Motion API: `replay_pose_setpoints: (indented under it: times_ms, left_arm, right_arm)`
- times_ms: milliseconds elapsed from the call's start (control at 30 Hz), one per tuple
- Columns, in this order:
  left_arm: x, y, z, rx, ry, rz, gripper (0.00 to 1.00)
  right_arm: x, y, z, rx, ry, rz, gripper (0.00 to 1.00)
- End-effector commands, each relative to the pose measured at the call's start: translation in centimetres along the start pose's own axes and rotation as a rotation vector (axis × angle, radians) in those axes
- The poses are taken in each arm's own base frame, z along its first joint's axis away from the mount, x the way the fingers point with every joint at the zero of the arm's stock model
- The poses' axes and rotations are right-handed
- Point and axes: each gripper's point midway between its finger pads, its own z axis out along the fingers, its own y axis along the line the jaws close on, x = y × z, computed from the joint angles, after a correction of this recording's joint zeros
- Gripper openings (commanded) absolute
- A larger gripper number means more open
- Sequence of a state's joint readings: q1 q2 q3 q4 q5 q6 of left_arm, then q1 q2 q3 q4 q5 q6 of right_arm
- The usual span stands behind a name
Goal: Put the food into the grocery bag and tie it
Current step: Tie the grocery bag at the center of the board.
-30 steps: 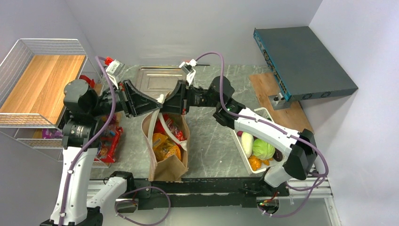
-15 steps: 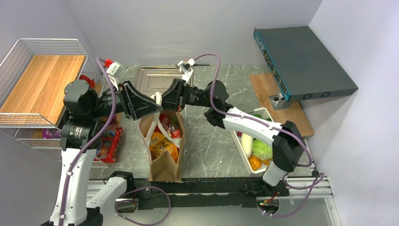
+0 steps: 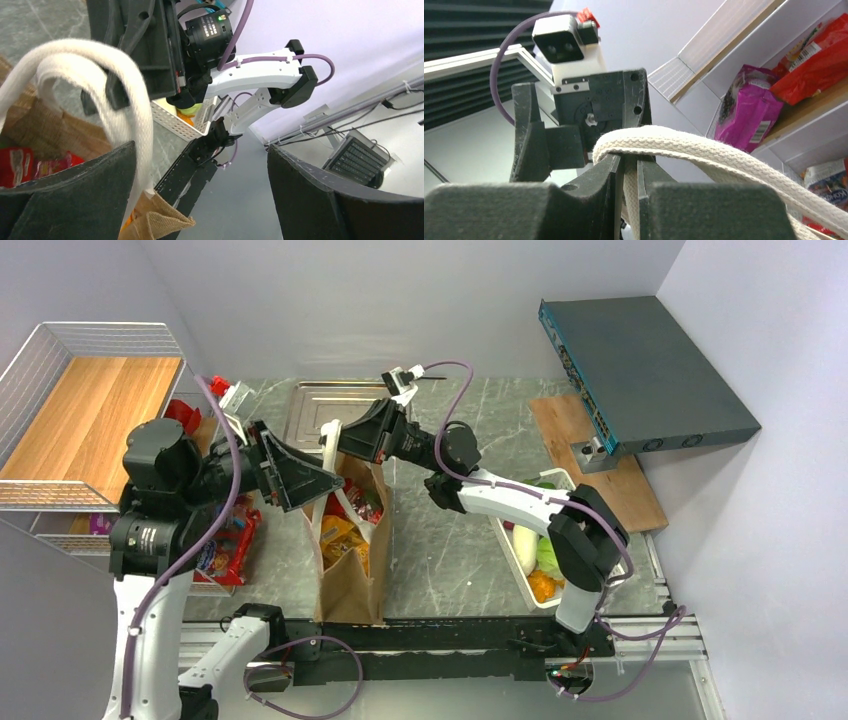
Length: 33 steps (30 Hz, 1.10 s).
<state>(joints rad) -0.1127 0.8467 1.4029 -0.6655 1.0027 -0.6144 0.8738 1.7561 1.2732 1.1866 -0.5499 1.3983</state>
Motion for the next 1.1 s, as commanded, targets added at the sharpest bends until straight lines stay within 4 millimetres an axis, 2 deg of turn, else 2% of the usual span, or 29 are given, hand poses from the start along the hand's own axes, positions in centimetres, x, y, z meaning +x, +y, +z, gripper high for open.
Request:
replay_pose_setpoints:
  times_ms: [0, 200, 367, 467, 567, 667, 800, 867, 967, 1067]
  left_arm:
    - [0.8, 0.0, -1.3, -0.098, -0.004, 0.014, 0.99]
    - [0.1, 0.5, -3.3, -0.256, -0.066, 0.128, 0.99]
    - [-1.3, 0.7, -4.0, -0.314, -0.123, 0.226, 0.99]
    - [-2.1, 2.8, -4.5, -0.42, -0.134, 0.243, 0.99]
    - [-3.5, 4.7, -5.5, -0.539, -0.215, 0.292, 0.99]
    - [-5.0, 5.9, -5.2, -0.543, -0.314, 0.377, 0.99]
    - [-5.4, 8.7, -4.4, -0.555, -0.418, 0.366, 0.99]
    - [-5.4, 9.4, -3.7, -0.529, -0.438, 0.39, 0.99]
    - [-5.5, 10.1, -2.7, -0.49, -0.429, 0.425, 0.99]
    - [-5.3, 9.6, -1.2, -0.373, -0.442, 0.496, 0.93]
  right_arm:
    - [-5.7, 11.6, 0.0, -0.382, -0.227, -0.113, 0.0]
    - [-6.4, 12.8, 0.1, -0.465, -0.233, -0.079, 0.0]
    - [-5.3, 13.2, 0.1, -0.489, -0.141, -0.06, 0.0]
    - [-4.5, 13.7, -0.4, -0.489, -0.093, -0.061, 0.0]
    - [-4.4, 14.1, -1.2, -0.482, -0.057, -0.041, 0.0]
    - [-4.7, 14.3, -1.8, -0.475, -0.023, -0.02, 0.0]
    - [-4.0, 15.1, -1.5, -0.46, 0.098, -0.019, 0.0]
    - [-3.4, 15.5, -1.3, -0.458, 0.167, -0.005, 0.0]
    - [-3.0, 15.9, -1.2, -0.451, 0.231, 0.029, 0.0]
    - [-2.6, 16.3, -1.1, -0.435, 0.275, 0.054, 0.0]
